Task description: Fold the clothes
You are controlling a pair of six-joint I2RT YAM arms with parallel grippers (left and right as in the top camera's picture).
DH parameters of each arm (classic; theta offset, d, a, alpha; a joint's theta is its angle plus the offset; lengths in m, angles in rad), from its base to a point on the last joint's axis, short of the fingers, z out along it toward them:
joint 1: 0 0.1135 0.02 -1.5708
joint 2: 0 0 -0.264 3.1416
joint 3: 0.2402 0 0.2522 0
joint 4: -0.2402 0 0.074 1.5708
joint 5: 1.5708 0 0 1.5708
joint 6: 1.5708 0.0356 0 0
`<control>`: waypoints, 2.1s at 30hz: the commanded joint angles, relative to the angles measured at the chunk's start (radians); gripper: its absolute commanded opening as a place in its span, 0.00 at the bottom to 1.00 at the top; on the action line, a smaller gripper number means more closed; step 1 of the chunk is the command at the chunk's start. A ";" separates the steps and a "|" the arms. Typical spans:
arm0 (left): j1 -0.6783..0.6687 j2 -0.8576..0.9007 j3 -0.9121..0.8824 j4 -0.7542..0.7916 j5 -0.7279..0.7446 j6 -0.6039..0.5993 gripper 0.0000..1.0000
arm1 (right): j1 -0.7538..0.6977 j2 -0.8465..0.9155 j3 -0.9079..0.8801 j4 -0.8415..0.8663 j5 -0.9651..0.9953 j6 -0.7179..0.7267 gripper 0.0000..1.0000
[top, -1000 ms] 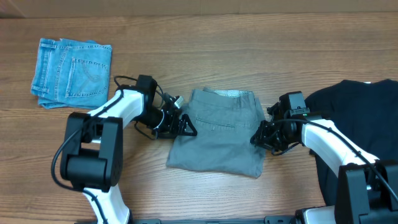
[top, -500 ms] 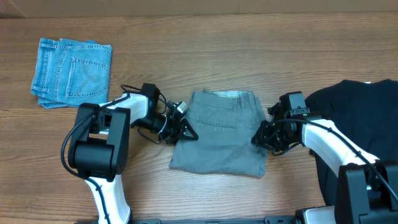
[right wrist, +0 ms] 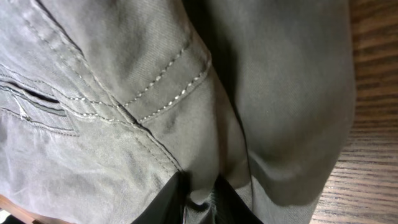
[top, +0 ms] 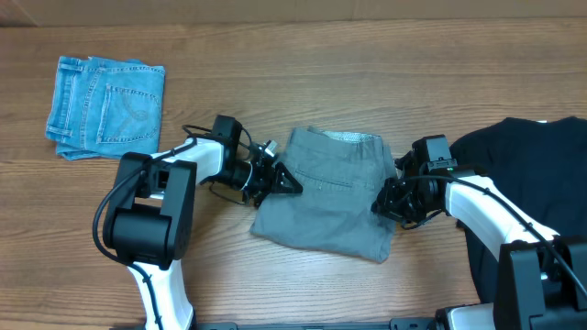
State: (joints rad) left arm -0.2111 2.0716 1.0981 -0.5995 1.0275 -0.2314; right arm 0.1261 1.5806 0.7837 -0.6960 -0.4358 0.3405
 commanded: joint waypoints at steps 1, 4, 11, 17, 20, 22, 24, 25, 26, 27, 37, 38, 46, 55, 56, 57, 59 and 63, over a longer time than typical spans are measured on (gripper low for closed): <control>-0.050 0.055 -0.020 0.034 -0.195 -0.038 0.43 | 0.005 0.000 -0.012 0.003 0.000 0.001 0.18; -0.086 0.055 -0.020 0.072 -0.184 -0.017 0.38 | 0.005 0.000 -0.012 0.002 0.000 0.000 0.18; -0.091 0.054 -0.005 0.061 -0.117 0.033 0.04 | 0.002 -0.006 0.024 -0.056 0.000 -0.007 0.27; -0.020 0.037 0.217 -0.304 -0.098 0.203 0.04 | 0.001 -0.089 0.230 -0.261 0.003 -0.087 0.32; 0.025 0.012 0.388 -0.478 -0.043 0.282 0.04 | 0.001 -0.122 0.348 -0.342 0.008 -0.087 0.34; 0.056 0.002 0.499 -0.537 -0.027 0.280 0.04 | 0.001 -0.135 0.419 -0.380 0.008 -0.087 0.34; 0.092 0.000 0.621 -0.581 -0.013 0.277 0.04 | 0.001 -0.139 0.473 -0.408 0.008 -0.087 0.35; 0.105 0.000 0.659 -0.589 -0.013 0.262 0.04 | 0.001 -0.139 0.488 -0.417 0.008 -0.087 0.35; 0.123 0.000 0.705 -0.593 -0.013 0.233 0.04 | 0.001 -0.139 0.504 -0.427 0.008 -0.087 0.36; 0.143 0.000 0.749 -0.593 -0.013 0.207 0.04 | 0.001 -0.139 0.513 -0.433 0.008 -0.086 0.36; 0.434 0.001 0.959 -0.305 -0.015 -0.090 0.04 | 0.001 -0.139 0.520 -0.462 0.008 -0.083 0.36; 0.460 0.001 0.958 -0.262 -0.022 -0.117 0.04 | 0.001 -0.139 0.520 -0.464 0.007 -0.082 0.36; 0.594 0.001 0.958 0.064 -0.099 -0.234 0.04 | 0.001 -0.139 0.520 -0.484 0.007 -0.080 0.36; 0.606 0.008 0.958 0.233 -0.314 -0.217 0.04 | 0.001 -0.139 0.520 -0.512 -0.015 -0.079 0.36; 0.606 0.014 0.958 0.254 -0.335 -0.217 0.04 | 0.001 -0.139 0.520 -0.520 -0.015 -0.079 0.36; 0.606 0.019 0.958 0.279 -0.341 -0.217 0.04 | 0.001 -0.139 0.520 -0.526 -0.014 -0.079 0.36; 0.606 0.038 0.958 0.353 -0.374 -0.217 0.04 | 0.001 -0.139 0.520 -0.537 -0.014 -0.079 0.36; 0.608 0.056 0.958 0.396 -0.469 -0.181 0.04 | 0.001 -0.139 0.520 -0.565 -0.014 -0.079 0.36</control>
State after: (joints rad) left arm 0.3992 2.1139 2.0296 -0.2348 0.6411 -0.4675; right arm 0.1261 1.4540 1.2816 -1.2564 -0.4416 0.2619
